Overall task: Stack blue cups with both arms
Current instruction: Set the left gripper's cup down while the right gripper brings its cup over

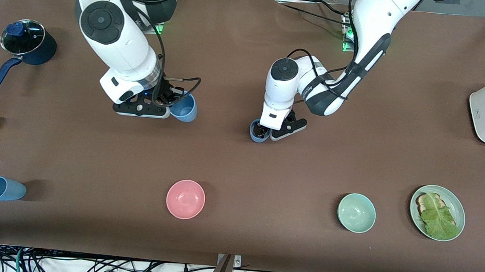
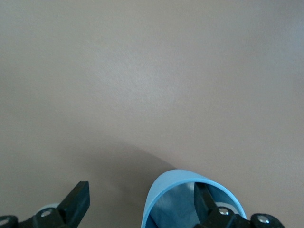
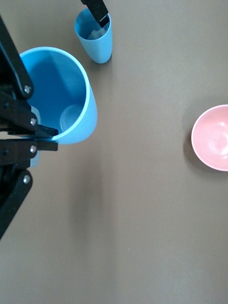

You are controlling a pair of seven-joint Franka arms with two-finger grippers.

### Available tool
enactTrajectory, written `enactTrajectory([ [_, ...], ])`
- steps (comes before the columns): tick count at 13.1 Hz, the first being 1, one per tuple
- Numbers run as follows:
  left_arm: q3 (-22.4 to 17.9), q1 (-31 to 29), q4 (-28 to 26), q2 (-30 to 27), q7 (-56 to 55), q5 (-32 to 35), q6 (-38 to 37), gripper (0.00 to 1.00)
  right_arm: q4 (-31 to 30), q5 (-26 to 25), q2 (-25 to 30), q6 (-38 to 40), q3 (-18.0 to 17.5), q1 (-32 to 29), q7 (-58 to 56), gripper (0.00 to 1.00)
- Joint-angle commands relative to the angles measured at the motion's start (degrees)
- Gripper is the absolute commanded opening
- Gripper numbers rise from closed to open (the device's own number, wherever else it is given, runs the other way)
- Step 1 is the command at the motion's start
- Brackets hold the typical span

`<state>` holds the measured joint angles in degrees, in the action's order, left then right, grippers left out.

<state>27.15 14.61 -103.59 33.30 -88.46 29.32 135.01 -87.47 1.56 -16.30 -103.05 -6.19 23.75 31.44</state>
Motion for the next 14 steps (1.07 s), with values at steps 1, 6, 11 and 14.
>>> enactTrajectory([
  [1, 0.18, 0.16, -0.03, -2.27, 0.04, 1.44, -3.16, 0.97, 2.12, 0.64, -1.88, -2.05, 0.30, 3.13, 4.84, 0.00],
  [6, 2.81, -0.89, -0.03, -4.82, 0.04, -1.89, -6.68, 0.97, 2.21, 0.46, -3.47, -4.44, 0.30, 5.51, 8.19, 0.00],
  [11, 3.08, -7.12, -0.21, -9.30, 15.46, -9.36, -10.62, 0.97, 3.79, 0.38, -4.35, -4.44, 0.30, 7.18, 11.01, 0.00],
  [14, 3.08, -13.35, 0.14, -14.74, 30.82, -14.62, -16.34, 0.97, 4.23, 0.46, -4.79, -4.53, 0.30, 7.27, 11.27, 0.00],
])
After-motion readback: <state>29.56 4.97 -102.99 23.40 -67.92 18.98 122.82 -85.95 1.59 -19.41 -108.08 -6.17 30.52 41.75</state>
